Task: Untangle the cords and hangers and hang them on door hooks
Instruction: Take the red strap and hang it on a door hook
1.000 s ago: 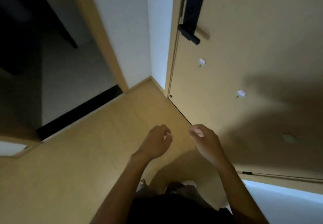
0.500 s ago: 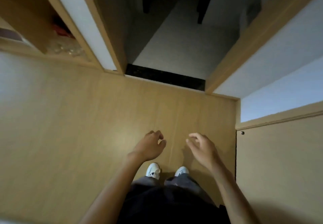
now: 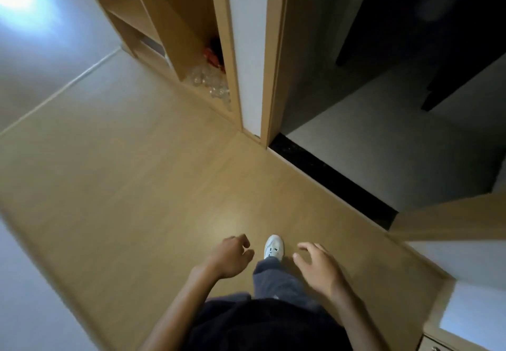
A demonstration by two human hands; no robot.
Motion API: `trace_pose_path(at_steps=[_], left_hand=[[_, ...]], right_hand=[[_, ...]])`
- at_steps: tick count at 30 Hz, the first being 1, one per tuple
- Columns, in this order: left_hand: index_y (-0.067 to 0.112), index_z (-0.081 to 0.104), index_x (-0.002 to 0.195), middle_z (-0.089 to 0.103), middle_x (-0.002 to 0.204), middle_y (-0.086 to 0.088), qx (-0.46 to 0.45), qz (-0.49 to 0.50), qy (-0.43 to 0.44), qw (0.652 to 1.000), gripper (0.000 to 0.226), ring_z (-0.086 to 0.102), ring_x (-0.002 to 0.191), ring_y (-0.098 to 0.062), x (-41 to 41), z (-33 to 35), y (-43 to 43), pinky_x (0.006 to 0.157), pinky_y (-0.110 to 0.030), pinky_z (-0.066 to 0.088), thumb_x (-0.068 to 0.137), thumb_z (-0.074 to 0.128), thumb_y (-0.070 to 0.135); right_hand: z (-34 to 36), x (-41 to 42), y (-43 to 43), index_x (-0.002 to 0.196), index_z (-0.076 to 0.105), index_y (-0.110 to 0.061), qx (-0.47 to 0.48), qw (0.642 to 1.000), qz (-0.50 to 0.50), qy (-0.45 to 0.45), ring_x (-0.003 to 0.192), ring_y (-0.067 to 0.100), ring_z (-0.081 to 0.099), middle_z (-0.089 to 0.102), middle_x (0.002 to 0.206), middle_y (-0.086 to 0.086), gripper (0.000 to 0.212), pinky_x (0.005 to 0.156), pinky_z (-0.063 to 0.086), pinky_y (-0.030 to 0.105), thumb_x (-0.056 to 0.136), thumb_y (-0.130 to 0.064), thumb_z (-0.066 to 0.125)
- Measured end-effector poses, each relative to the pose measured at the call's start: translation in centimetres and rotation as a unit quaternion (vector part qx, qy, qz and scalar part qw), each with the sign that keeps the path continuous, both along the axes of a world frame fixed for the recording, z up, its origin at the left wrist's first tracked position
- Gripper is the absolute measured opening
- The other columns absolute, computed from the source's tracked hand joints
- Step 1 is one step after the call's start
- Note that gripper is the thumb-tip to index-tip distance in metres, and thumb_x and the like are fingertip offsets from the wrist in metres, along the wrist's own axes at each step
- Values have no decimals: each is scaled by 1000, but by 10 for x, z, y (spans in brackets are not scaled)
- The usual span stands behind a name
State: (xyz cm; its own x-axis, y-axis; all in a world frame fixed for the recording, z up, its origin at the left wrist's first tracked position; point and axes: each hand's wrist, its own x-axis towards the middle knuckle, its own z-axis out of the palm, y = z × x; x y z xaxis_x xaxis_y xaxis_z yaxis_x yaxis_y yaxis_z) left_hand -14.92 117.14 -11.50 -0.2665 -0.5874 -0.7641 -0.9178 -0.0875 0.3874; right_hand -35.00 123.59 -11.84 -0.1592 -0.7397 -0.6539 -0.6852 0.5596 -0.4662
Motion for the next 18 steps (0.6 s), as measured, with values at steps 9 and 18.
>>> trace_pose_path(at_steps=[9, 18], left_hand=[[9, 56, 120, 63, 119, -11, -68, 140, 25, 987, 32, 57, 109, -26, 1, 24, -124, 88, -28, 44, 96, 45, 27], [9, 53, 115, 64, 112, -9, 10, 276, 55, 959, 27, 61, 103, -24, 81, 0, -172, 91, -34, 49, 95, 48, 27]], right_hand=[[-2, -7, -144, 130, 52, -19, 44, 993, 109, -29, 118, 17, 53, 56, 132, 0, 40, 99, 42, 28, 94, -36, 47], [-4, 65, -295, 127, 56, -16, 12, 982, 186, -22, 115, 20, 56, 60, 128, 6, 39, 100, 45, 32, 92, -32, 53]])
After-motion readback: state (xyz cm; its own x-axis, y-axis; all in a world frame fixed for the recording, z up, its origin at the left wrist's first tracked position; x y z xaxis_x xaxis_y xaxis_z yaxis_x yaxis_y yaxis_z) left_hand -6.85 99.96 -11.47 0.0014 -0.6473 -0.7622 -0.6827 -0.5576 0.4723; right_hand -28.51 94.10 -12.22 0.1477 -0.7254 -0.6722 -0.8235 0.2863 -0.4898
